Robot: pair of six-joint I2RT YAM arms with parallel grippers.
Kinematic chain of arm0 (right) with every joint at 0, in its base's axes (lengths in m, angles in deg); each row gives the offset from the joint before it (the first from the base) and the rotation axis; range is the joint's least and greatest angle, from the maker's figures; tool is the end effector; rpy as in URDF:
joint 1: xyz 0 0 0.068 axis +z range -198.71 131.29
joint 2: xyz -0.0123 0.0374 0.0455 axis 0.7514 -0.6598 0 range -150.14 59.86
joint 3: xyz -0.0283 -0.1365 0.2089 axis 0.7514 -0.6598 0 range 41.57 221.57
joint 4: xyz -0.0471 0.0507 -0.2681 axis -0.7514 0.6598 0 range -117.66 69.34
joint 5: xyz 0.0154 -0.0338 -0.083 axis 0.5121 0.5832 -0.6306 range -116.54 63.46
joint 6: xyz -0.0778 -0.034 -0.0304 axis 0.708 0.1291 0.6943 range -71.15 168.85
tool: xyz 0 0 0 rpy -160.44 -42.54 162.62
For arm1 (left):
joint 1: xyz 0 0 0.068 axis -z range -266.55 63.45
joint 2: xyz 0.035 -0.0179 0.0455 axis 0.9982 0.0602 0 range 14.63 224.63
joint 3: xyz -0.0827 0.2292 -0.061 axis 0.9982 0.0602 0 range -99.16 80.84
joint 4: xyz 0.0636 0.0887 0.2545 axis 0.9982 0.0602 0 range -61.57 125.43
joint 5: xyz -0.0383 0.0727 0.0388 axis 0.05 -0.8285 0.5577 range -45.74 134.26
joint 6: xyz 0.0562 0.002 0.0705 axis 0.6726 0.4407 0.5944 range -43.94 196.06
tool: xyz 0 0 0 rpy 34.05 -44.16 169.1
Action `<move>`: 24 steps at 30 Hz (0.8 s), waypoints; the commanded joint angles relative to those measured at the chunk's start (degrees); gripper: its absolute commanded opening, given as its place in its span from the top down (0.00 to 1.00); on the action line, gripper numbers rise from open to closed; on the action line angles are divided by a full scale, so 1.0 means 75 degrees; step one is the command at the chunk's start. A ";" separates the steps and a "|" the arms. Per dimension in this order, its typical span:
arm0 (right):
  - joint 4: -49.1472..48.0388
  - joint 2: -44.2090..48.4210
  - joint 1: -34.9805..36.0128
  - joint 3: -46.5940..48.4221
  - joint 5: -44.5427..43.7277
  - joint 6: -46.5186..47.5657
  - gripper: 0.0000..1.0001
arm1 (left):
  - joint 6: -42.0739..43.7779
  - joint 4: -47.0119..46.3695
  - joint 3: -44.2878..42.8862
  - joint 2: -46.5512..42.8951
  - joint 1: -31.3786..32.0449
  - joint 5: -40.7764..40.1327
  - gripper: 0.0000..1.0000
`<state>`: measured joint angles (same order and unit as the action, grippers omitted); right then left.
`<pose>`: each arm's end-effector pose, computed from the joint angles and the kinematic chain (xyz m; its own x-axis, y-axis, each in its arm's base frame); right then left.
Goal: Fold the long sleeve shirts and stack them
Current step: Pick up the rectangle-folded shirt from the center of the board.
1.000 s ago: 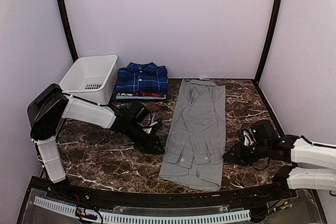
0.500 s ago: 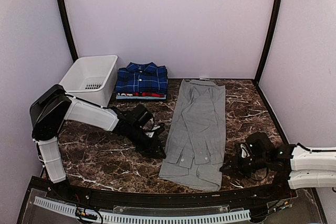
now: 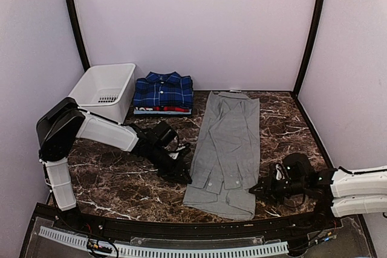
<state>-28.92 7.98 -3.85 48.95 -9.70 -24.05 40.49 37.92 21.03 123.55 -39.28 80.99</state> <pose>0.1320 0.1644 0.0596 -0.9311 0.3640 -0.0245 0.2216 0.6177 0.7545 0.2273 -0.3170 0.0655 -0.9366 0.3268 -0.1269 0.3140 0.6210 -0.7182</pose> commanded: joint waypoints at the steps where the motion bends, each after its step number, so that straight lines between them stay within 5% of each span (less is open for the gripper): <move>1: -0.0021 -0.0025 -0.0540 -0.0183 -0.0207 0.0213 0.65 | -0.0076 0.0125 -0.0092 0.0207 0.0083 0.0065 0.77; 9: -0.0551 -0.0102 -0.1348 -0.0365 0.0337 0.0534 0.67 | -0.0168 0.0082 -0.0286 0.0365 0.0131 0.0255 0.81; 16: -0.0667 -0.0522 -0.1343 -0.0345 0.0719 0.0704 0.79 | -0.0228 0.0111 -0.0381 0.0360 0.0141 0.0423 0.89; 24: -0.0158 0.0202 -0.1236 -0.0519 0.0741 0.0632 0.71 | -0.0301 0.0054 -0.0307 0.0237 0.0194 0.0501 0.94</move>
<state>-32.92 7.46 -13.51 46.69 -4.25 -19.29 38.45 37.44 19.04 126.31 -38.58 83.55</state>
